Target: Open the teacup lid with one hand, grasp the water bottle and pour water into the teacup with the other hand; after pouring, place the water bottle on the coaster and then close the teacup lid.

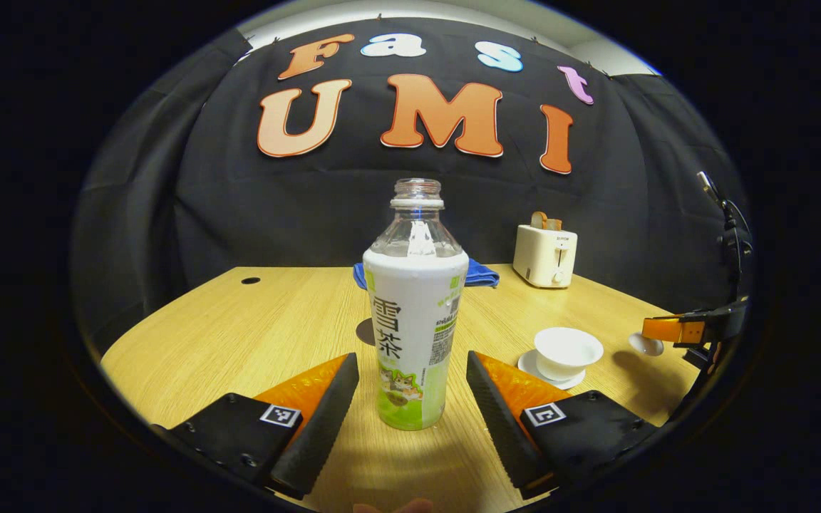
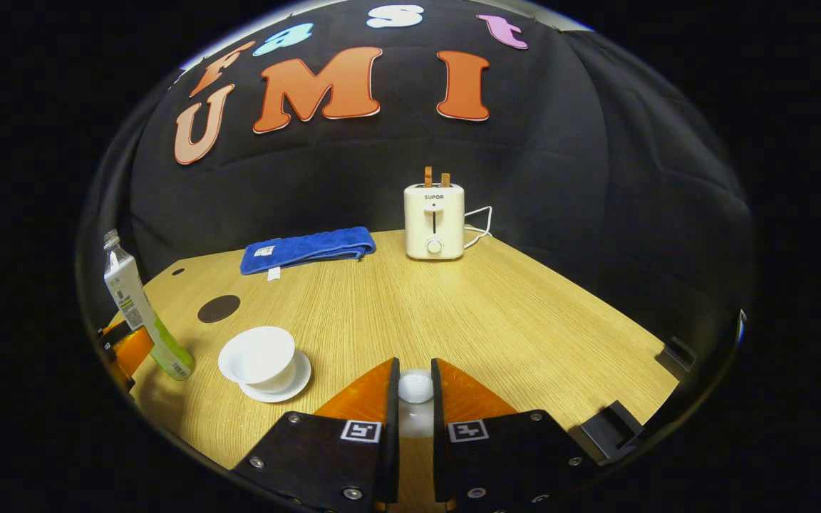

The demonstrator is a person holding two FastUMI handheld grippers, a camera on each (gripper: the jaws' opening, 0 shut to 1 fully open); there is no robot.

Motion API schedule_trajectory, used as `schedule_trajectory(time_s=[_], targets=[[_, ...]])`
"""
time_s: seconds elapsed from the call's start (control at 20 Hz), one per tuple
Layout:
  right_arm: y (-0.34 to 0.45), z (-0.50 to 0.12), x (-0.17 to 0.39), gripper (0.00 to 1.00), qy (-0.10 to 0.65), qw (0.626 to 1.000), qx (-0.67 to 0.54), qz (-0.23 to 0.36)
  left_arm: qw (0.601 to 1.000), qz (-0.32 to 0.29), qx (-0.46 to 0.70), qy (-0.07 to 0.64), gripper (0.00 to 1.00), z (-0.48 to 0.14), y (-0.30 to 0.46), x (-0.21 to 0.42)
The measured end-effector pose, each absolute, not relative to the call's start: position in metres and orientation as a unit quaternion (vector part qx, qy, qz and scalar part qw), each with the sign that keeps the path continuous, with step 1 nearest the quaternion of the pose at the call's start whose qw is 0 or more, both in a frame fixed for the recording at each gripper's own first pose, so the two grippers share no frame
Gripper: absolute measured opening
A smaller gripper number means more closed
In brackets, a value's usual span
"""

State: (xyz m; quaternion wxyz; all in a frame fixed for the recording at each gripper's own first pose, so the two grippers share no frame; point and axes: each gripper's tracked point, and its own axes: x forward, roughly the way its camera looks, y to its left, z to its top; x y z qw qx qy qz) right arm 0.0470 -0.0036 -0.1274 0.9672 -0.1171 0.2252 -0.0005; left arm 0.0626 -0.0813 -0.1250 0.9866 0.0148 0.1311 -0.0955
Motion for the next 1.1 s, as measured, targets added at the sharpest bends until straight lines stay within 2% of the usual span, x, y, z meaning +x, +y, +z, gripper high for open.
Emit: schedule_trajectory(time_s=[0.25, 0.4, 0.45, 0.55, 0.65, 0.75, 1.1], targets=[[-0.002, -0.131, 0.047, 0.2, 0.229, 0.966, -0.116, -0.001, 0.987, -0.09, 0.018, 0.135, 0.98, -0.128, -0.08, 0.066], [0.0, -0.13, 0.046, 0.2, 0.23, 0.966, -0.115, 0.001, 0.985, -0.093, 0.021, 0.142, 0.8, -0.132, -0.081, 0.07], [0.002, -0.131, 0.046, 0.2, 0.23, 0.967, -0.115, 0.001, 0.985, -0.096, 0.025, 0.143, 0.8, -0.133, -0.081, 0.071], [0.001, -0.131, 0.047, 0.2, 0.23, 0.966, -0.114, 0.001, 0.985, -0.096, 0.03, 0.14, 0.7, -0.133, -0.081, 0.072], [0.001, -0.131, 0.045, 0.2, 0.231, 0.966, -0.114, -0.001, 0.985, -0.099, 0.025, 0.137, 0.69, -0.132, -0.082, 0.072], [-0.001, -0.129, 0.044, 0.2, 0.231, 0.966, -0.113, -0.003, 0.985, -0.1, 0.026, 0.138, 0.6, -0.132, -0.081, 0.073], [-0.005, -0.123, 0.041, 0.19, 0.226, 0.968, -0.107, -0.009, 0.979, -0.083, 0.138, 0.123, 0.6, -0.107, -0.062, 0.078]])
